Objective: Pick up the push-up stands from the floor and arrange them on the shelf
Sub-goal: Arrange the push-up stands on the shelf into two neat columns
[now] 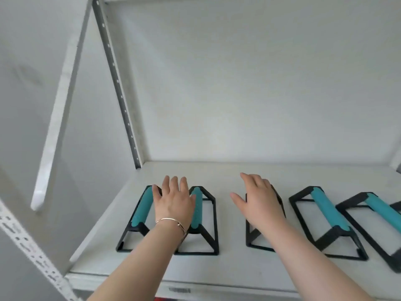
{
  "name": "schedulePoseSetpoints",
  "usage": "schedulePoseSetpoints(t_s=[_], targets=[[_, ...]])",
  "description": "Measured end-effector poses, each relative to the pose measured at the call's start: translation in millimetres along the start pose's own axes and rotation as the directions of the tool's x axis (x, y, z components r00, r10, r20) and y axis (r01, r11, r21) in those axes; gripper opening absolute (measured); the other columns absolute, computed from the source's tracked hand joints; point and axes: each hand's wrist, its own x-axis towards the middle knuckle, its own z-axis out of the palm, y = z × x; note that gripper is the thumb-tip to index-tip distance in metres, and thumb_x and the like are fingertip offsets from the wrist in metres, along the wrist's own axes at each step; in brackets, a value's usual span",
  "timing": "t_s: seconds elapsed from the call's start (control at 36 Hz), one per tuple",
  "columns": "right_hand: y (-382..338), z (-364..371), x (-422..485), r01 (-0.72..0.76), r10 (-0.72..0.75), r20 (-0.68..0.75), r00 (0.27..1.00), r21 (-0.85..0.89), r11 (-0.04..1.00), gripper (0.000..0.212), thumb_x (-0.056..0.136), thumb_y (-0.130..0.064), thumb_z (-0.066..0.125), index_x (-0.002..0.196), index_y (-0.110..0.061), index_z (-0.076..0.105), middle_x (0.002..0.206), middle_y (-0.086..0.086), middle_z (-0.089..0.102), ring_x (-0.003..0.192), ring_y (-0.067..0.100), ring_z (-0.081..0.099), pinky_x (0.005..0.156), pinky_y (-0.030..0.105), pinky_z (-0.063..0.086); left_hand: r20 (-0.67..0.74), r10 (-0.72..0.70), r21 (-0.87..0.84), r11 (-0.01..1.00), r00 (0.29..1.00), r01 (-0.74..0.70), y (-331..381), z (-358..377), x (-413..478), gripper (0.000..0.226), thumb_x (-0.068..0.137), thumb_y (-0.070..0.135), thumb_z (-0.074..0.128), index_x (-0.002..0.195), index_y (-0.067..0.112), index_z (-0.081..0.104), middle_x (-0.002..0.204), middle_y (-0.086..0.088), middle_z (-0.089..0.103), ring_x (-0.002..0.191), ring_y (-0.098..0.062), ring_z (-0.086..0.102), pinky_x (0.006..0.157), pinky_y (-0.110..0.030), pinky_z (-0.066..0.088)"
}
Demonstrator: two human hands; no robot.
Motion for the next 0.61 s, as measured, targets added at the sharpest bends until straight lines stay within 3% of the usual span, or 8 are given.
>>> schedulePoseSetpoints(t_s=[0.08,0.17,0.25,0.33,0.39,0.5,0.61], targets=[[-48,20,5,-0.035,0.033,0.073,0.997,0.037,0.999,0.061,0.094,-0.05,0.049,0.143,-0.016,0.04,0.131,0.004,0.053,0.12,0.026,0.047,0.099,0.036,0.041,0.035,-0.015,0.014,1.0,0.999,0.014,-43,5,7,0.059,0.1,0.046,0.029,0.15,0.018,0.015,0.157,-0.007,0.022,0.148,-0.031,0.009,0.117,-0.055,0.011],[-86,40,6,-0.165,0.14,0.181,0.973,0.131,0.978,0.063,0.088,-0.06,0.051,0.134,-0.016,0.048,0.114,0.002,0.059,0.108,0.022,0.054,0.088,0.035,0.047,0.073,-0.049,0.003,0.999,0.996,0.049,-72,13,14,0.062,0.098,0.046,0.035,0.15,0.019,0.015,0.153,-0.005,0.026,0.143,-0.029,0.02,0.113,-0.05,0.02],[-108,57,7,-0.314,0.265,0.263,0.928,0.163,0.936,0.07,0.08,-0.07,0.054,0.122,-0.014,0.049,0.109,0.003,0.061,0.099,0.023,0.059,0.079,0.035,0.049,0.129,-0.099,-0.009,0.995,0.987,0.101,-89,23,19,0.063,0.096,0.046,0.038,0.149,0.019,0.016,0.142,-0.004,0.033,0.12,-0.028,0.044,0.091,-0.039,0.038],[-117,66,12,-0.398,0.342,0.32,0.884,0.128,0.909,0.07,0.078,-0.071,0.055,0.116,-0.013,0.046,0.096,0.001,0.056,0.09,0.024,0.062,0.077,0.037,0.053,0.202,-0.159,-0.055,0.983,0.966,0.173,-96,30,23,0.058,0.094,0.046,0.043,0.14,0.015,0.025,0.13,-0.005,0.04,0.101,-0.028,0.057,0.072,-0.035,0.041],[-118,71,17,-0.425,0.37,0.339,0.865,0.103,0.899,0.068,0.079,-0.069,0.056,0.115,-0.013,0.044,0.096,0.002,0.057,0.088,0.026,0.063,0.078,0.039,0.055,0.227,-0.176,-0.111,0.972,0.958,0.206,-97,33,28,0.053,0.094,0.042,0.047,0.133,0.012,0.029,0.124,-0.006,0.042,0.097,-0.026,0.063,0.066,-0.033,0.041],[-119,83,25,-0.442,0.39,0.369,0.844,0.065,0.895,0.061,0.077,-0.06,0.064,0.108,-0.013,0.042,0.1,0.005,0.06,0.089,0.028,0.063,0.08,0.042,0.055,0.231,-0.181,-0.113,0.971,0.956,0.212,-98,42,36,0.055,0.094,0.032,0.052,0.135,0.005,0.027,0.125,-0.009,0.046,0.098,-0.021,0.067,0.066,-0.028,0.046],[-114,89,38,-0.421,0.377,0.378,0.846,0.036,0.907,0.05,0.079,-0.047,0.068,0.104,-0.013,0.041,0.097,0.005,0.059,0.086,0.028,0.063,0.075,0.038,0.054,0.26,-0.132,-0.068,0.986,0.957,0.154,-105,45,47,0.067,0.096,0.038,0.053,0.142,0.002,0.02,0.129,-0.01,0.046,0.102,-0.022,0.066,0.07,-0.027,0.048]])
